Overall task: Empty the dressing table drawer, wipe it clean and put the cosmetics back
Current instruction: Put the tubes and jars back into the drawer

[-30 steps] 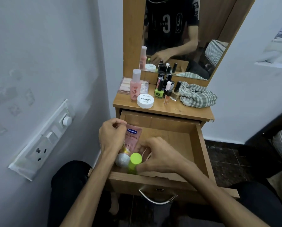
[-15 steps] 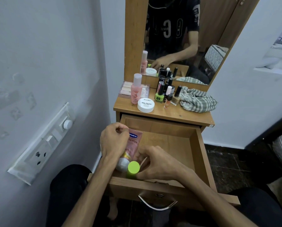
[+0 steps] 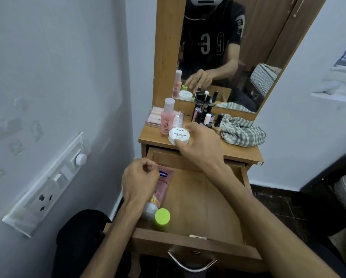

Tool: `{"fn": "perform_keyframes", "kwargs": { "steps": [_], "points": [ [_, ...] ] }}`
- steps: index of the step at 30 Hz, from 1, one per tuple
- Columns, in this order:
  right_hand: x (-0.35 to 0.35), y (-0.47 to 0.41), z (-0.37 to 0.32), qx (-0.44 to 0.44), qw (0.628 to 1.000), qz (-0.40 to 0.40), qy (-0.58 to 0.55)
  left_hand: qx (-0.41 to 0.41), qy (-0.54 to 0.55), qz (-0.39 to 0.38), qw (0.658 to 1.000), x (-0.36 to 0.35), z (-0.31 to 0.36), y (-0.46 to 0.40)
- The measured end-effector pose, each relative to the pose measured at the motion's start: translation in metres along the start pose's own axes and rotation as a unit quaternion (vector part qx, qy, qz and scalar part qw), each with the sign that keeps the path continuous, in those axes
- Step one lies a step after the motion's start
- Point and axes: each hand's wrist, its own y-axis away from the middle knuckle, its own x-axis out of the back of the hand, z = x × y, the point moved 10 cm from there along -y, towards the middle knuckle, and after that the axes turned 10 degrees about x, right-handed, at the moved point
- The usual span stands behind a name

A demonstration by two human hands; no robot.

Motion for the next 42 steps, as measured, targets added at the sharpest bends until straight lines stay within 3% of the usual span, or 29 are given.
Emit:
{"fn": "perform_keyframes", "kwargs": {
  "steps": [7,13,21,29,31,36,42],
  "points": [
    [-0.030,-0.026,-0.004,-0.021,0.995,-0.057,0.074,-0.006,0.000,-0.006,1.000,-0.001,0.002,0.000],
    [-0.006,0.026,-0.010,0.012,0.994,-0.093,-0.055,-0.018,-0.007,-0.007,1.000,-0.001,0.005,0.000],
    [-0.061,0.135,0.018,0.065,0.935,-0.347,-0.034,-0.017,-0.036,0.001,0.999,-0.001,0.007,0.003],
    [-0.081,0.153,0.012,0.111,0.884,-0.444,-0.097,-0.018,-0.045,-0.002,0.999,-0.001,0.008,0.004],
    [-0.082,0.154,0.013,0.106,0.876,-0.454,-0.120,-0.016,-0.044,-0.003,0.999,-0.001,0.008,0.004],
    [-0.087,0.152,0.020,0.066,0.901,-0.391,-0.176,-0.018,-0.048,-0.003,0.999,-0.003,0.007,0.004],
    [-0.073,0.133,0.028,0.056,0.925,-0.347,-0.144,-0.023,-0.046,-0.003,0.999,-0.005,0.005,0.003]
  ]
}}
